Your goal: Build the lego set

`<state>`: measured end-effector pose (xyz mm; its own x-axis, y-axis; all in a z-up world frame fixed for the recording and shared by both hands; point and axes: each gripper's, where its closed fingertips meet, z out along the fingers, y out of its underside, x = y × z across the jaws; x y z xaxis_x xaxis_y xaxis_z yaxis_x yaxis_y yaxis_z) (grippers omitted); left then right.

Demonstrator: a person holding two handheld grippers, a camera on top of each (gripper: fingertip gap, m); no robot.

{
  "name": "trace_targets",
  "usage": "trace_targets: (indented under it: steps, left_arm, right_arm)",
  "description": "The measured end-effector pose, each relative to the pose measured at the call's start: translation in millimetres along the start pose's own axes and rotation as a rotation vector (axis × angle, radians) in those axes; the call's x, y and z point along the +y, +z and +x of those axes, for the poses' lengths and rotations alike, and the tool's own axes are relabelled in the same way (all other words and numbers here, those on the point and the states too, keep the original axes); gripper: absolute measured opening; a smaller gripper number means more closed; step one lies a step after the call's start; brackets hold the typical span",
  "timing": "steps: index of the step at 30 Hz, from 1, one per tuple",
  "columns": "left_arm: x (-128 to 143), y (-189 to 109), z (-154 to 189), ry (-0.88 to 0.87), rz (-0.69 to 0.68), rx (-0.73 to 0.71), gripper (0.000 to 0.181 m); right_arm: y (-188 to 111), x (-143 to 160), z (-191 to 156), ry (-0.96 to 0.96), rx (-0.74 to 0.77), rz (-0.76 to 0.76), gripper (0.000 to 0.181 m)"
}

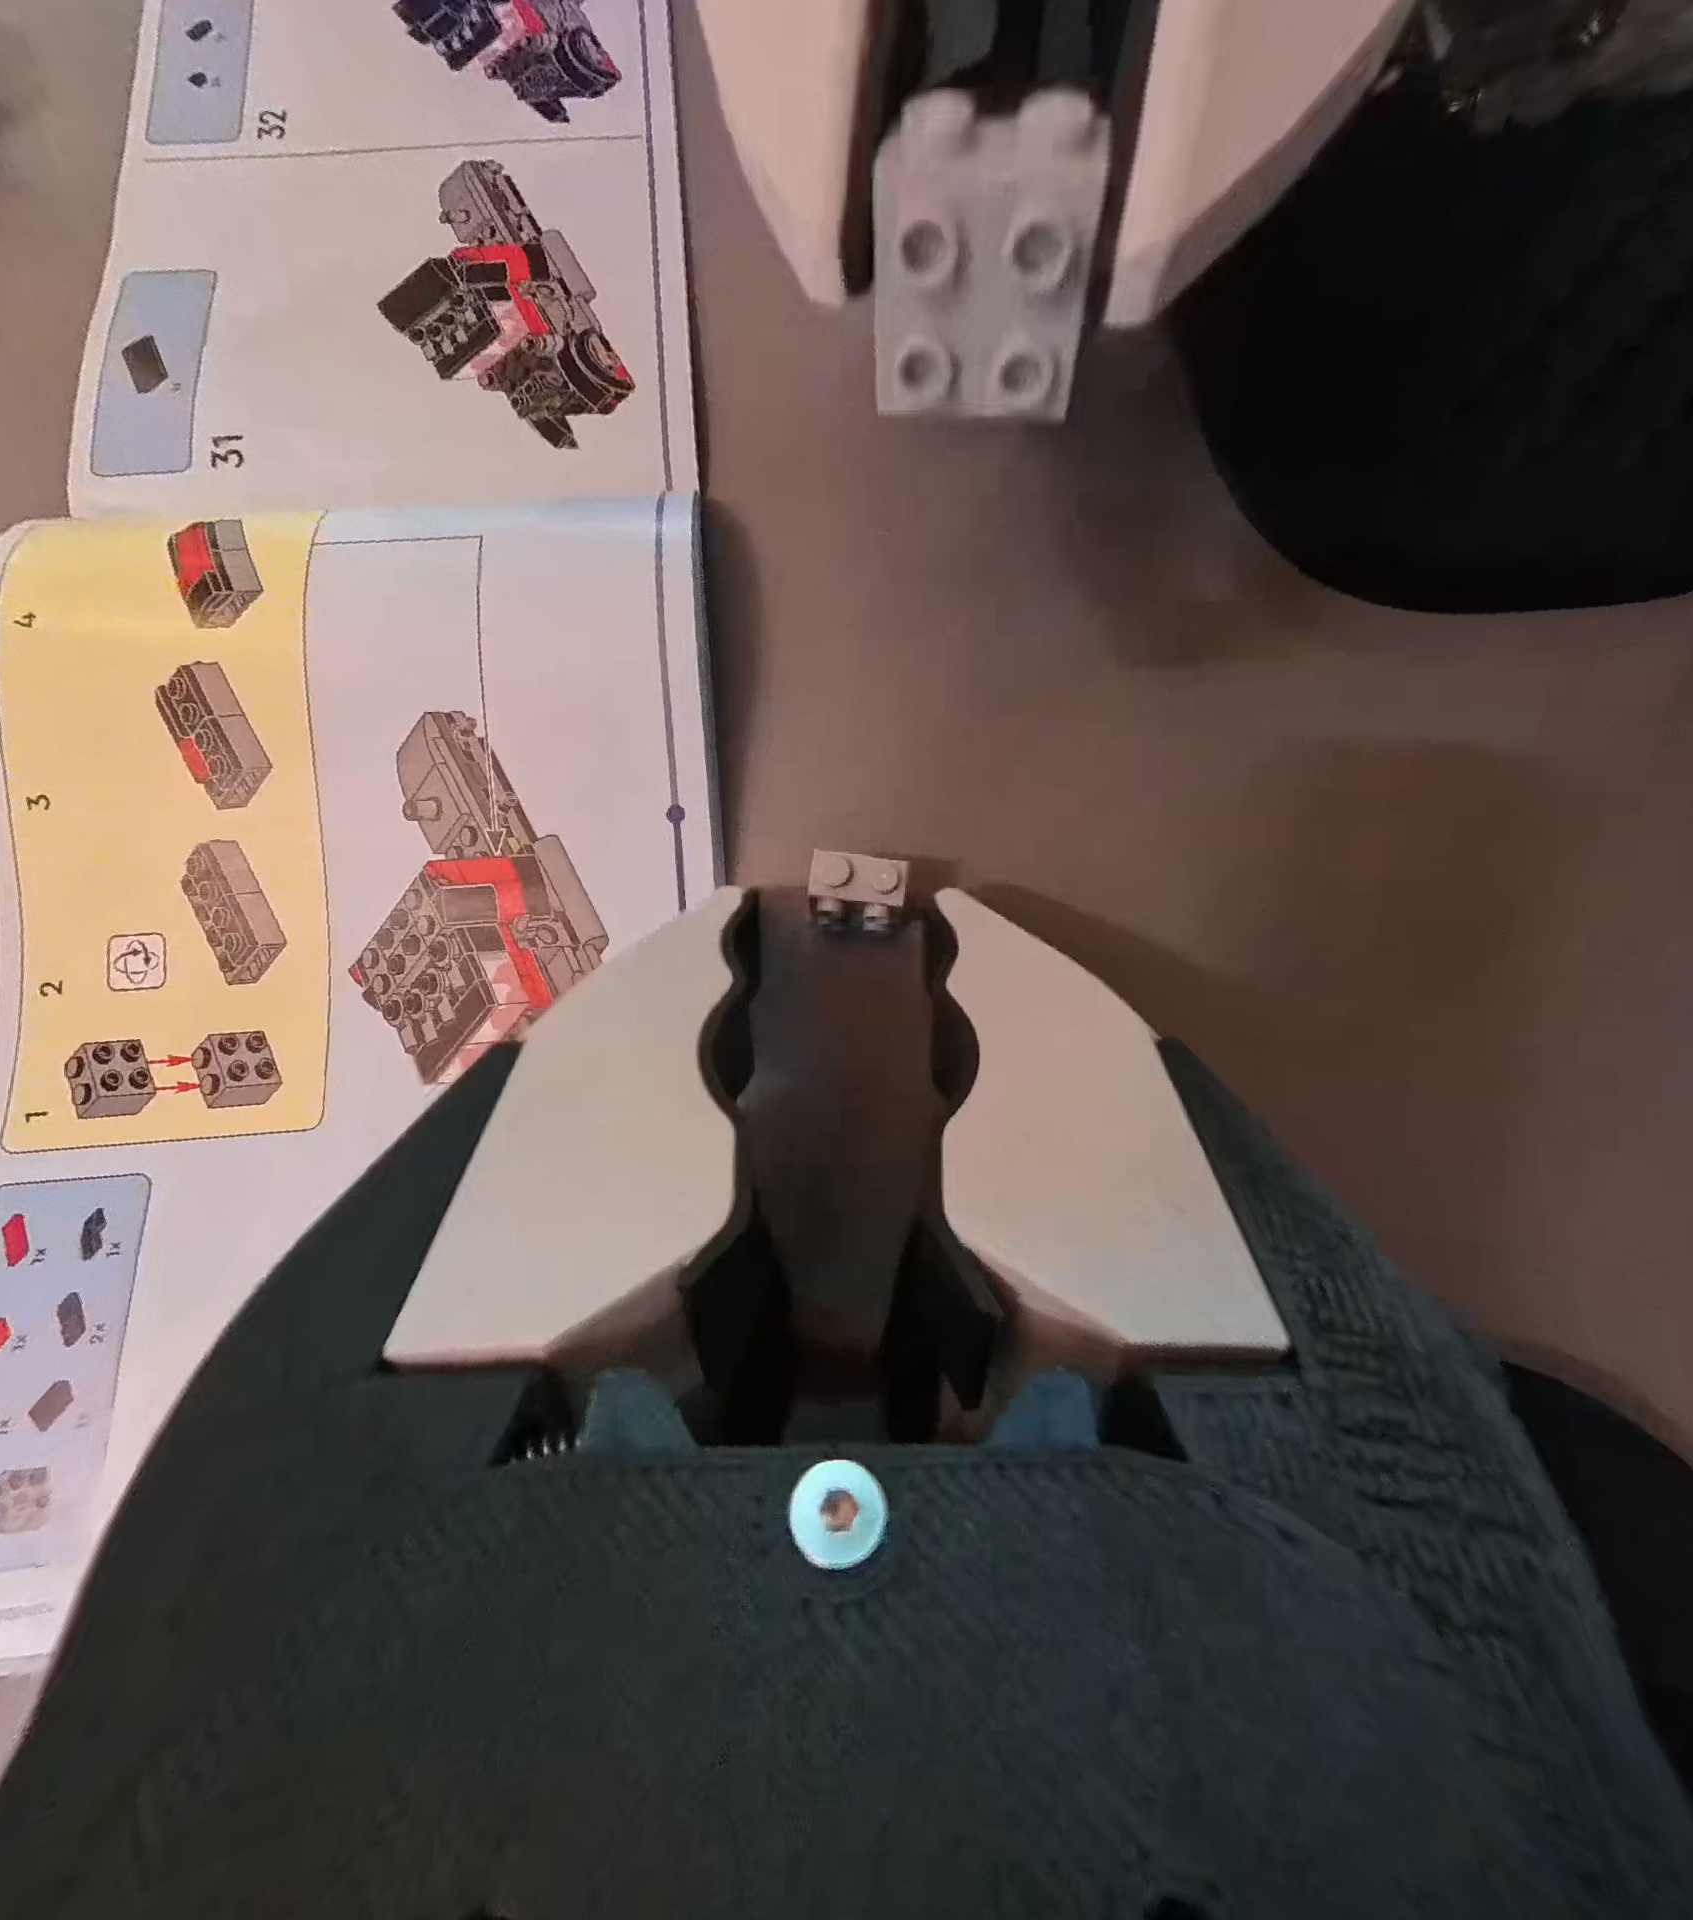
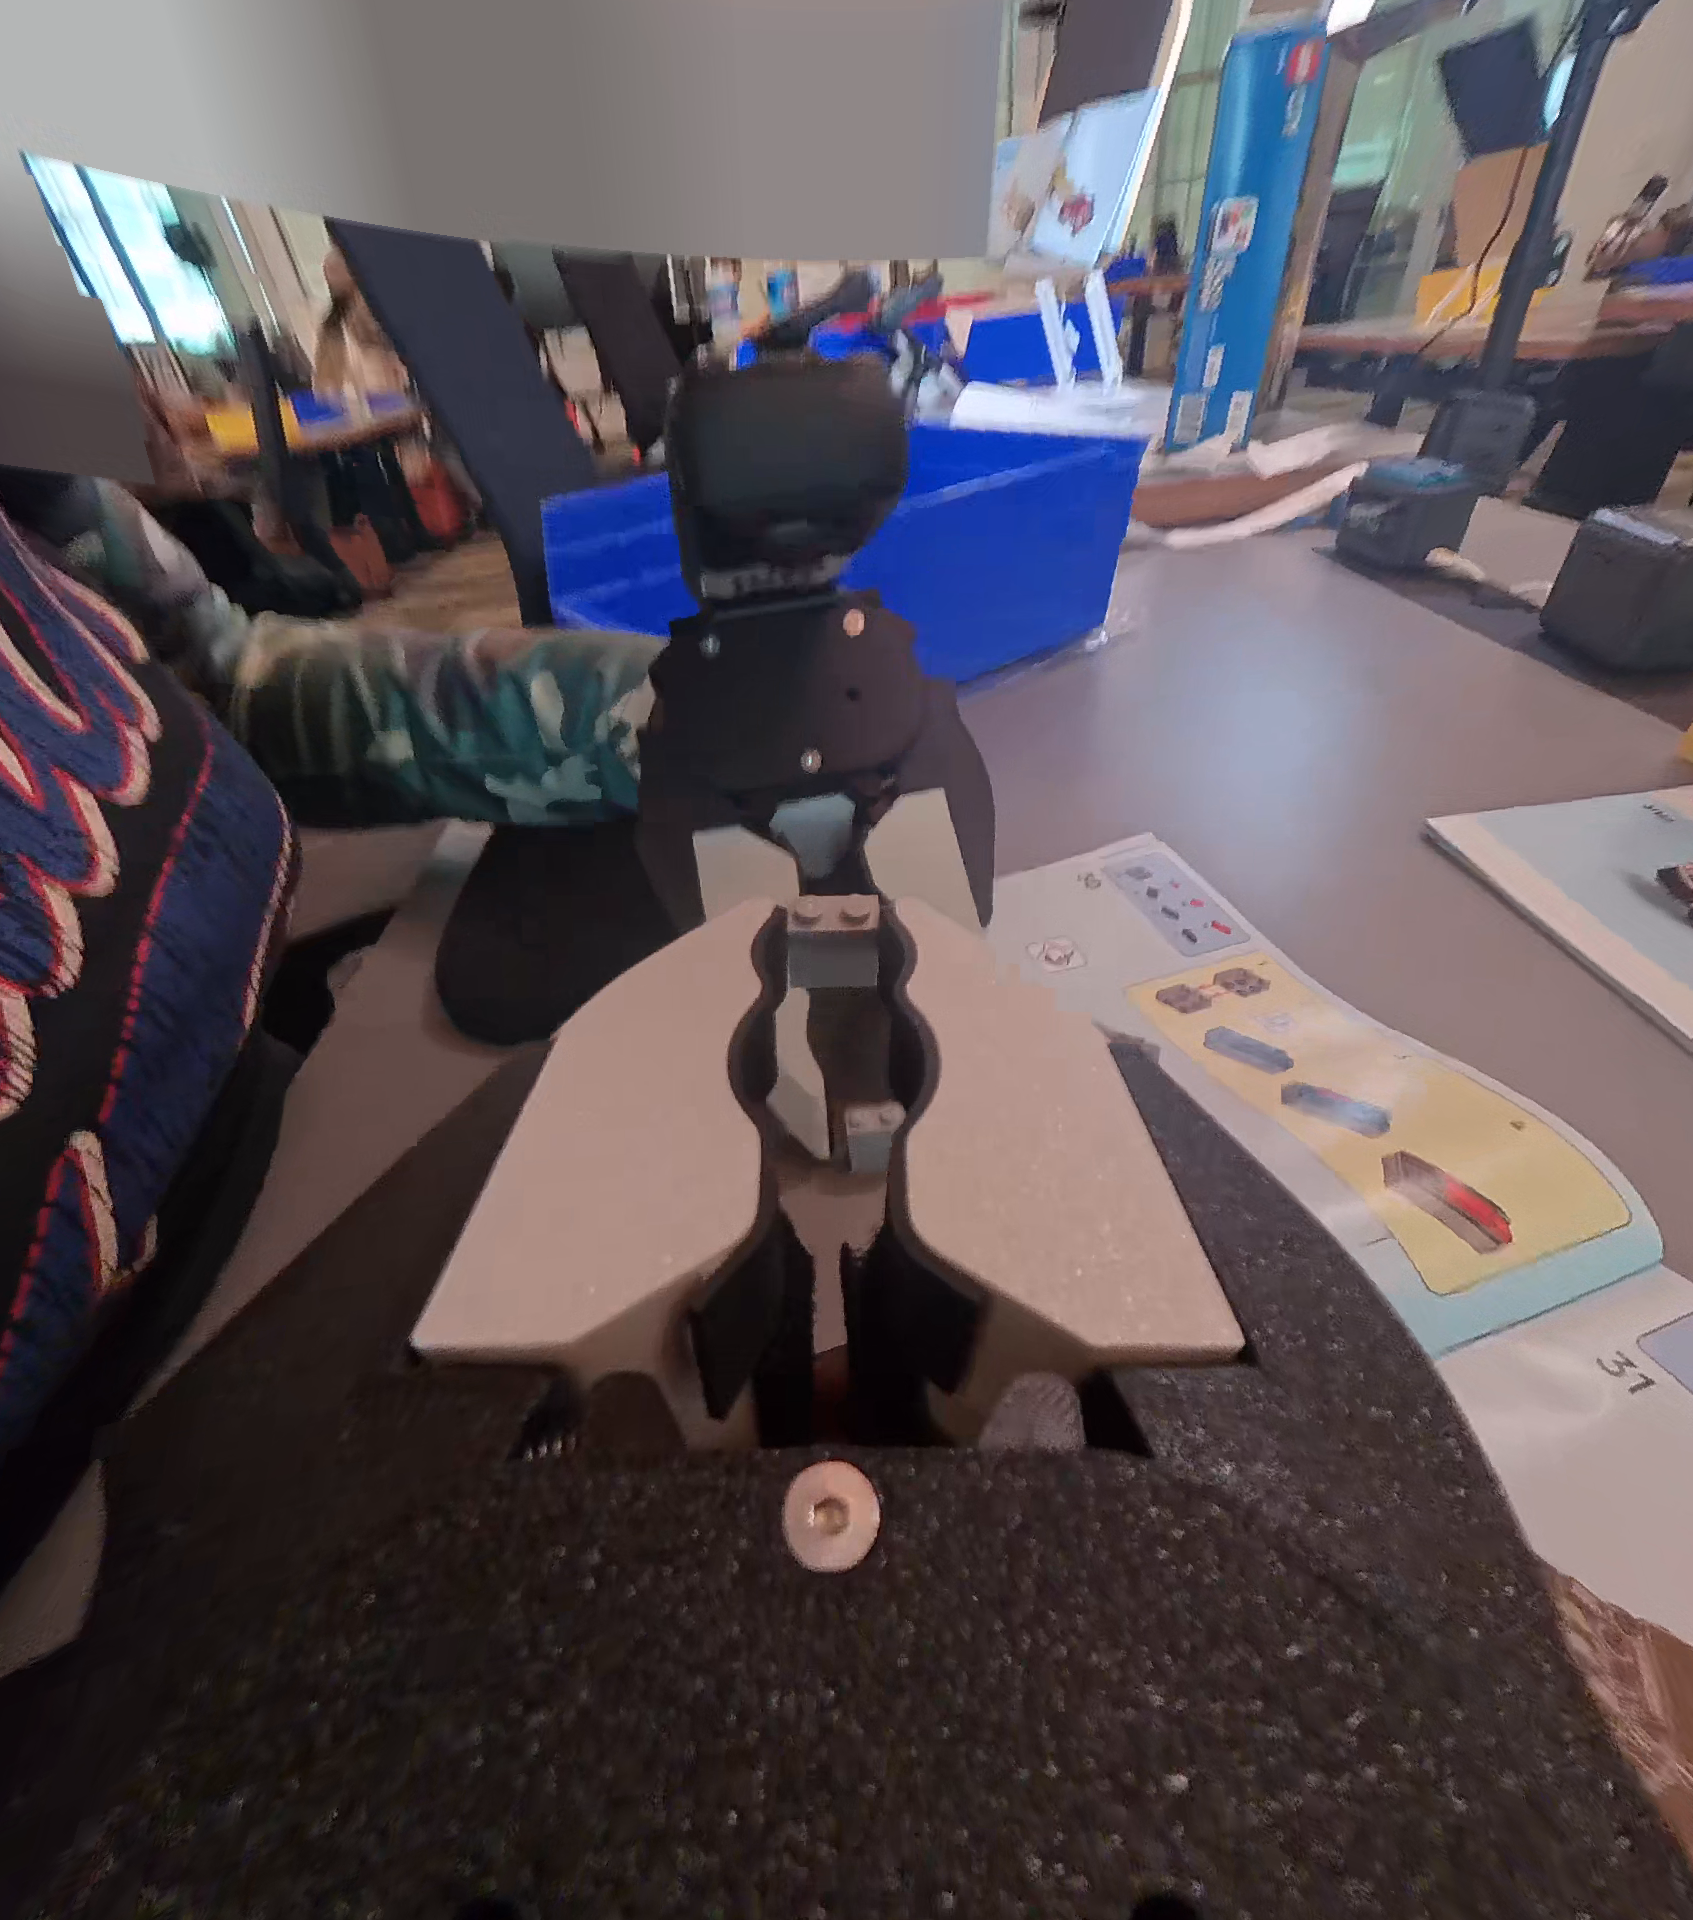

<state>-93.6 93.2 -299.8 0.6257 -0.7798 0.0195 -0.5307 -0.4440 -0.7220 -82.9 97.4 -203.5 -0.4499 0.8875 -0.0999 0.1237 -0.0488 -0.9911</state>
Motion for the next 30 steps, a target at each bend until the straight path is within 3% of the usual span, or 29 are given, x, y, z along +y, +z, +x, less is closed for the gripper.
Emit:
trace_targets:
  steps: [4, 7, 10, 13, 18, 23, 30]
  left_arm:
    - [-16.6, -12.0, -3.8, -0.032, 0.108, -0.039, 0.036]
    - [-56.1, -34.3, 1.2, -0.079, 0.357, -0.043, 0.034]
    - [-104.9, -64.7, 9.7, -0.153, 0.681, -0.016, 0.030]
    - [-126.7, -81.5, 14.6, -0.201, 0.820, 0.012, 0.029]
    - [-135.2, -93.1, 24.9, -0.273, 0.890, 0.109, 0.026]
    - [-127.8, -92.2, 26.8, -0.254, 0.877, 0.093, 0.017]
    - [-109.4, -89.7, 31.8, -0.231, 0.812, 0.116, 0.016]
  right_arm:
    - [-9.5, -37.9, 0.0, 0.148, -0.035, 0.284, 0.016]
    - [-18.4, -63.2, -4.1, 0.254, -0.115, 0.496, 0.016]
    - [-17.8, -75.0, -9.6, 0.300, -0.167, 0.586, 0.016]
    - [-13.3, -78.6, -13.0, 0.298, -0.182, 0.605, 0.016]
    - [-8.6, -73.9, -15.8, 0.254, -0.161, 0.564, 0.017]
    - [-3.2, -68.6, -21.3, 0.223, -0.164, 0.503, 0.017]
    - [4.0, -50.3, -26.3, 0.154, -0.176, 0.243, 0.016]
